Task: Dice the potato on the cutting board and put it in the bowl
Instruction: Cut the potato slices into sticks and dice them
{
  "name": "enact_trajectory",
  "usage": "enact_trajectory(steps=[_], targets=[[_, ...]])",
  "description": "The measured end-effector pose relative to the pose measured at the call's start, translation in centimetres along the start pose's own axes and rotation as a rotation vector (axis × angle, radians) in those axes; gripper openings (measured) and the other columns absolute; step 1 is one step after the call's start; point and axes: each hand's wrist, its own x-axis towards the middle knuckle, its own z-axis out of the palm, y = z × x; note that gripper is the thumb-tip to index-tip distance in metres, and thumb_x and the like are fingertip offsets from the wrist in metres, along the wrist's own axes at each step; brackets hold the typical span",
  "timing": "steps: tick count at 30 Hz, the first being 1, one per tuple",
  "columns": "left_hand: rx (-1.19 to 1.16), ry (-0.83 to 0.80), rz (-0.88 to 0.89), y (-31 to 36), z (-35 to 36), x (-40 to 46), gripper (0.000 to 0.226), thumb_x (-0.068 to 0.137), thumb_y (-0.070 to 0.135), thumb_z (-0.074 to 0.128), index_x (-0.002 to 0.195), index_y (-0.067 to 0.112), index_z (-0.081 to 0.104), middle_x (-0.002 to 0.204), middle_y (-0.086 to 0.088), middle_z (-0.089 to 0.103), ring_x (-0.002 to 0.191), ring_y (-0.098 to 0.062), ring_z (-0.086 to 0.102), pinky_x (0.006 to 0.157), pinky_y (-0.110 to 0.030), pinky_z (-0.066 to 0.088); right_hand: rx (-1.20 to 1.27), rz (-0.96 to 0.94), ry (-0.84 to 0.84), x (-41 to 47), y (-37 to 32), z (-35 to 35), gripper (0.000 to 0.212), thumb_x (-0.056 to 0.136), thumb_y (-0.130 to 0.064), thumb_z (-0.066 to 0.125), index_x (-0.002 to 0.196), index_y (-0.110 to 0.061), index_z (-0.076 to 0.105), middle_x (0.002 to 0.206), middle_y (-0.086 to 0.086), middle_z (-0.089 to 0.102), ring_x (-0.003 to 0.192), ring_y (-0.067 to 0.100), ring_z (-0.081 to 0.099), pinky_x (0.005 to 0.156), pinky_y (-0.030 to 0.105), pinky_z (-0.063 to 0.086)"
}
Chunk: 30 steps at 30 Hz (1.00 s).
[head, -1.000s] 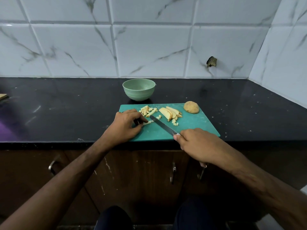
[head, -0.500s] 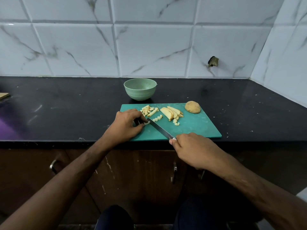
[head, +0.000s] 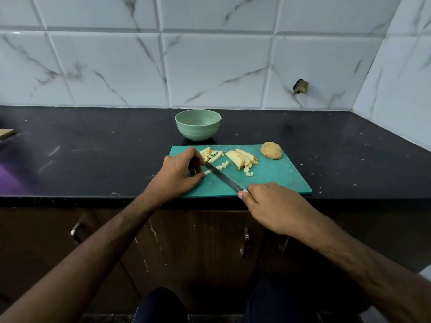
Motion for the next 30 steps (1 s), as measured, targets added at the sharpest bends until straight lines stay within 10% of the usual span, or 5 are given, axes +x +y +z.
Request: enact_trajectory(steps=[25,30], targets=[[-0.040,0.005,-0.071,0.1,0.1,0.0,0.042,0.087,0.017,0.079,0.098,0.031,0.041,0.089,0.008,0.067,0.083,-0.003,0.065,0.073,-0.023,0.052,0.053,0.017,-0.122,0.0,0.6,-1.5,0.045,0.108,-0.052,0.033,0.088,-0.021,0.059,0.081,-0.001,0.060,0.071,0.012,0.056,0.065,0.034,0.044],[-0.036,-0.019,-0.052,-0.1,0.2,0.0,0.041,0.088,0.016,0.077,0.108,0.028,0.044,0.091,0.011,0.068,0.086,0.000,0.065,0.088,-0.038,0.053,0.220,0.068,-0.083,0.0,1.9,-3.3,0.045,0.109,-0.046,0.035,0.088,-0.015,0.061,0.066,-0.004,0.056,0.046,0.004,0.052,0.052,0.024,0.046]])
